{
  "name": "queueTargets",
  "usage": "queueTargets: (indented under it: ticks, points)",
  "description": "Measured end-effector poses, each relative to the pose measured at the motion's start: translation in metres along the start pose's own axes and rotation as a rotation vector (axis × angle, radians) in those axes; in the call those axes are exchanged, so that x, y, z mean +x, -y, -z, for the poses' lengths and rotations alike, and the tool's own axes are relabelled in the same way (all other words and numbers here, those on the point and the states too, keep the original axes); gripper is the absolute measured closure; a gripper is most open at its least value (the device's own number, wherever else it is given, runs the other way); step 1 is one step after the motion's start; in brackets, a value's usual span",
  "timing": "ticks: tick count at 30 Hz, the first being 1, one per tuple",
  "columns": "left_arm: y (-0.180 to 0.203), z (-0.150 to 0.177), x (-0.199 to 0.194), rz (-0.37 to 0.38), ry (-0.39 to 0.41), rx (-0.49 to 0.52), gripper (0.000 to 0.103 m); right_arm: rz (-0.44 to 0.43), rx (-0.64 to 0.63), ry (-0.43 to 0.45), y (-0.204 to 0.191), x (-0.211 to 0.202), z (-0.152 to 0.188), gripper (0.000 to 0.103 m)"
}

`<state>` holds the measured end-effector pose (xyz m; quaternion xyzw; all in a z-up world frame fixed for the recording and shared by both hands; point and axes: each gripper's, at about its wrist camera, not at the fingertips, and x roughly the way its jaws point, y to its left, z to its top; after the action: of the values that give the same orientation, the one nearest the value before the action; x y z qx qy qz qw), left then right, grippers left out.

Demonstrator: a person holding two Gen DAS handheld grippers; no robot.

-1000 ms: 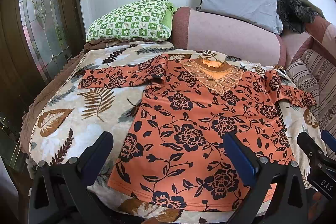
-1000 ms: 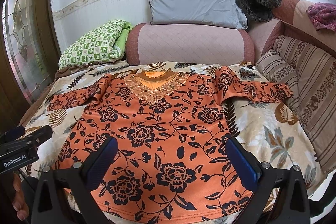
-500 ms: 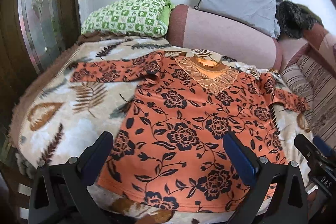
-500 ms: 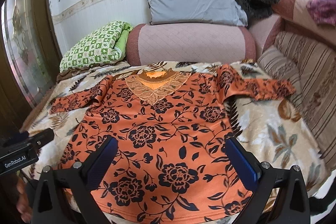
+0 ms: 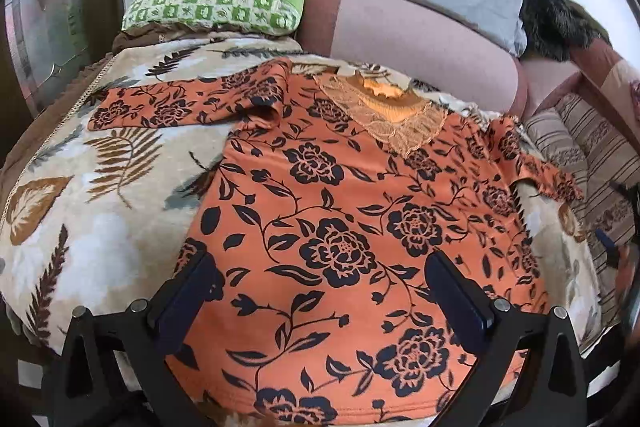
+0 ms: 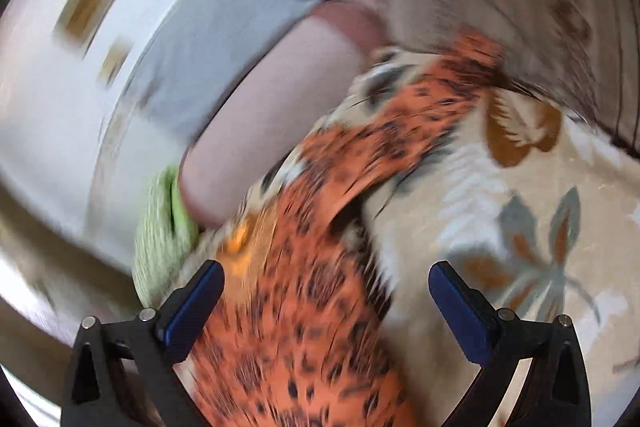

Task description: Fold small clothes

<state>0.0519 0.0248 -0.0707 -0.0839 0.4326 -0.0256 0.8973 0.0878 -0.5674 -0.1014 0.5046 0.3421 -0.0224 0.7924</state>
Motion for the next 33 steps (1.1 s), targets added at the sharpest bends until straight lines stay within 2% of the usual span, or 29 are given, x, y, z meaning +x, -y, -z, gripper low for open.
queueTargets:
  ticks: [2, 6, 12, 14, 16, 18, 23, 24, 28, 31, 33]
  points:
    - [0.001, -0.001, 0.009, 0.006, -0.015, -0.001, 0.0, -0.027, 0.13, 0.03, 0.033, 0.016, -0.039, 0.0]
    - [0.002, -0.007, 0.028, -0.001, -0.052, -0.004, 0.0, -0.057, 0.286, 0.043, 0.076, 0.047, -0.093, 0.0]
    - [0.004, -0.019, 0.047, -0.036, -0.059, 0.009, 0.0, 0.001, 0.301, 0.088, 0.102, 0.079, -0.14, 0.001]
    - [0.004, -0.02, 0.051, -0.043, -0.062, 0.012, 0.0, 0.029, 0.287, 0.102, 0.105, 0.09, -0.149, 0.008]
    - [0.004, -0.02, 0.056, -0.05, -0.067, 0.015, 0.0, 0.032, 0.272, 0.108, 0.104, 0.099, -0.154, 0.026]
    - [0.003, -0.02, 0.061, -0.059, -0.073, 0.02, 0.0, 0.097, 0.251, 0.106, 0.101, 0.112, -0.159, 0.037]
    - [-0.002, -0.018, 0.068, -0.068, -0.084, 0.017, 0.0, 0.268, 0.291, 0.159, 0.108, 0.122, -0.162, 0.036]
    - [-0.004, -0.018, 0.069, -0.069, -0.083, 0.015, 0.0, 0.278, 0.313, 0.177, 0.108, 0.119, -0.159, 0.036]
    - [-0.013, -0.018, 0.07, -0.067, -0.075, -0.002, 0.0, 0.281, 0.256, 0.253, 0.093, 0.101, -0.146, 0.036]
    - [-0.015, -0.016, 0.074, -0.064, -0.085, -0.004, 0.0, 0.331, 0.242, 0.235, 0.096, 0.108, -0.154, 0.036]
    - [-0.017, -0.014, 0.076, -0.068, -0.088, -0.007, 0.0, 0.372, 0.249, 0.189, 0.103, 0.119, -0.163, 0.036]
